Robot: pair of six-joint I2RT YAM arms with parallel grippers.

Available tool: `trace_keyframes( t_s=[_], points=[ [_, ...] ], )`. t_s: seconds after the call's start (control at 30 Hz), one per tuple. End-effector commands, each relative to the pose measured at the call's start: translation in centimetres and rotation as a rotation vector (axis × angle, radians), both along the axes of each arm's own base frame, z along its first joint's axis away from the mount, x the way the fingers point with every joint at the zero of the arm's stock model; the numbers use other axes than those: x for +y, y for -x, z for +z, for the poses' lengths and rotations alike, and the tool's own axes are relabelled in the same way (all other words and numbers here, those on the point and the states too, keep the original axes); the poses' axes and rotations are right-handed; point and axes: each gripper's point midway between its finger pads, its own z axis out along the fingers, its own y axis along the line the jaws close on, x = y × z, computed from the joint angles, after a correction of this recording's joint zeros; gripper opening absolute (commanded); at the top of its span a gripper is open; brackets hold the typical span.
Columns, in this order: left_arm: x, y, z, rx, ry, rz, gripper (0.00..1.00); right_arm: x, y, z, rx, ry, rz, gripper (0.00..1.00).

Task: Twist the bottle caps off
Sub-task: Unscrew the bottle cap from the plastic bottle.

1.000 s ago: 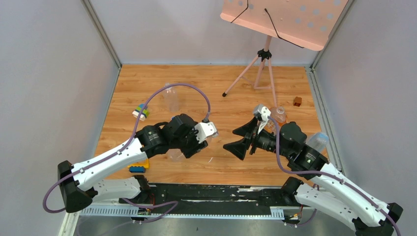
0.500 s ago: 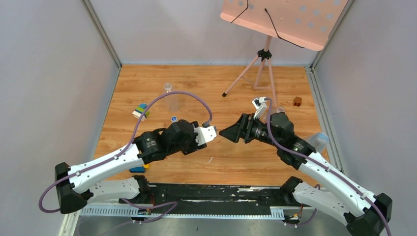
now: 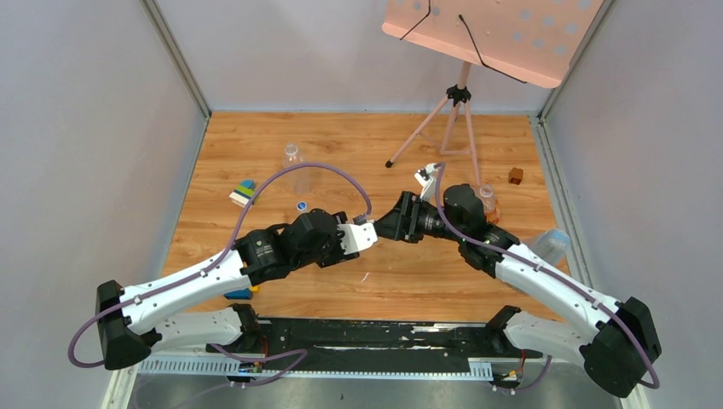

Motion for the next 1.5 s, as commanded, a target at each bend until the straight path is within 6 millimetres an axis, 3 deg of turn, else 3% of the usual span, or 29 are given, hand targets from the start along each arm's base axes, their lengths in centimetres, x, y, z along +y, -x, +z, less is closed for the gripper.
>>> trace_keyframes(
  t_s=[0.0, 0.17, 0.3, 0.5, 0.57, 0.6, 0.77, 0.9, 0.97, 1.1, 1.2, 1.27, 1.3, 1.37, 1.47],
  points=[
    [-1.0, -0.1, 0.6, -0.028, 0.009, -0.043, 0.00, 1.1, -0.6, 3.5, -0.052, -0.097, 0.035, 0.66],
    [-0.9, 0.0, 0.4, -0.024, 0.001, -0.045, 0.00, 0.9, -1.1, 3.4, -0.045, -0.104, 0.019, 0.59],
    [-0.6, 0.1, 0.4, -0.024, -0.006, -0.045, 0.00, 0.4, -1.4, 3.4, -0.048, -0.105, 0.002, 0.48],
    [-0.6, 0.0, 0.2, -0.022, -0.015, -0.043, 0.00, 0.7, -0.6, 3.5, -0.074, -0.105, 0.072, 0.21],
    [-0.9, 0.1, 0.3, -0.013, -0.002, -0.048, 0.00, 1.0, 0.2, 3.6, -0.128, -0.101, 0.144, 0.07],
    [-1.1, 0.2, 0.3, 0.000, 0.011, -0.042, 0.00, 1.1, 0.9, 3.7, -0.183, -0.101, 0.206, 0.00],
    [-3.2, 2.6, 0.5, 0.178, 0.125, -0.123, 0.00, 0.9, 2.8, 2.8, -0.570, -0.066, 0.395, 0.00],
    [-4.0, 4.3, 0.9, 0.346, 0.240, -0.230, 0.00, -0.1, 6.5, 1.3, -0.947, -0.106, 0.640, 0.00],
    [-4.2, 5.3, 1.4, 0.424, 0.272, -0.282, 0.00, -0.6, 8.1, 0.3, -1.230, -0.111, 0.781, 0.00],
    [-4.6, 7.5, 2.3, 0.557, 0.315, -0.391, 0.00, -1.1, 7.3, -0.4, -1.506, 0.010, 0.765, 0.00],
    [-4.3, 9.1, 2.1, 0.651, 0.302, -0.442, 0.01, -1.5, 6.8, -0.2, -1.610, 0.057, 0.729, 0.13],
    [-4.1, 8.5, 1.5, 0.639, 0.278, -0.406, 0.00, -1.7, 7.6, 0.6, -1.605, 0.021, 0.713, 0.72],
    [-4.0, 8.1, 1.1, 0.634, 0.274, -0.376, 0.00, -1.9, 8.1, 1.2, -1.573, -0.006, 0.707, 0.86],
    [-3.3, 7.1, 0.3, 0.588, 0.248, -0.316, 0.00, -2.0, 8.4, 2.5, -1.472, -0.033, 0.679, 0.97],
    [-2.2, 5.9, -0.3, 0.515, 0.209, -0.252, 0.00, -1.9, 8.2, 3.5, -1.239, -0.046, 0.622, 1.00]
  ],
)
